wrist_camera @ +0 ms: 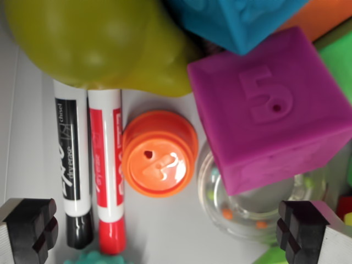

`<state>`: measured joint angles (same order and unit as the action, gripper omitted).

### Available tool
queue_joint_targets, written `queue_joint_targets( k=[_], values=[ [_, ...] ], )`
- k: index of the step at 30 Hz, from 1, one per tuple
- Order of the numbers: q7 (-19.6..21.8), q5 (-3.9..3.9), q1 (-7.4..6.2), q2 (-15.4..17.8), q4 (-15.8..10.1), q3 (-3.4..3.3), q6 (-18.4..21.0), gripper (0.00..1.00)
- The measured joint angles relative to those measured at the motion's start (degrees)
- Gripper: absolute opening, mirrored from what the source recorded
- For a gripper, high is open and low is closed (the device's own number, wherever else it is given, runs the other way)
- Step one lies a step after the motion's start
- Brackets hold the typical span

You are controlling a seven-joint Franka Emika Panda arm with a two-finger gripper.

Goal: Pick an object from the bin

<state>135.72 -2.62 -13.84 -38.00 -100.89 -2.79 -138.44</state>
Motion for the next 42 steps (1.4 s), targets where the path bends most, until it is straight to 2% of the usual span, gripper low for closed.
queue_joint_targets(
  k=[5, 19, 28, 35, 36, 42],
  values=[
    [2.02, -0.15, -0.43, -1.77, 0.84, -0.09, -1.01, 1.00],
    [2.16, -0.33, -0.36, -7.84, 2.53, 0.31, -5.29, 1.00],
    [2.18, -0.36, -0.13, -9.00, 3.87, 0.33, -6.68, 1.00],
    [2.18, -0.36, -0.13, -9.00, 3.87, 0.33, -6.68, 1.00],
    [2.18, -0.36, -0.13, -9.00, 3.87, 0.33, -6.68, 0.00],
    [2.18, -0.36, -0.13, -9.00, 3.87, 0.33, -6.68, 0.00]
  ],
)
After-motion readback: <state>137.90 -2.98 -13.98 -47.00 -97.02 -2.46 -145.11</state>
